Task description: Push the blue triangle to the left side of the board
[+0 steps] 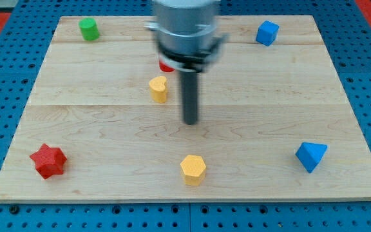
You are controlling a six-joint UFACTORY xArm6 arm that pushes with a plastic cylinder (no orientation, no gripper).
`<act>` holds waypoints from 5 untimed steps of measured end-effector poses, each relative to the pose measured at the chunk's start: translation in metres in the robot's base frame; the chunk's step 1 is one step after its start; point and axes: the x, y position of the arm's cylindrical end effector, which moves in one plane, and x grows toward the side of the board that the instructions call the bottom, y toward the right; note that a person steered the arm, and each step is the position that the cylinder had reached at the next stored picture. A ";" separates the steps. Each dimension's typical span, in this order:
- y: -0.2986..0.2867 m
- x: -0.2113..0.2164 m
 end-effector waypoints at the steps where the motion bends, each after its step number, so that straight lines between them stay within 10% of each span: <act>1: 0.107 -0.005; 3: 0.191 0.080; 5: 0.130 0.076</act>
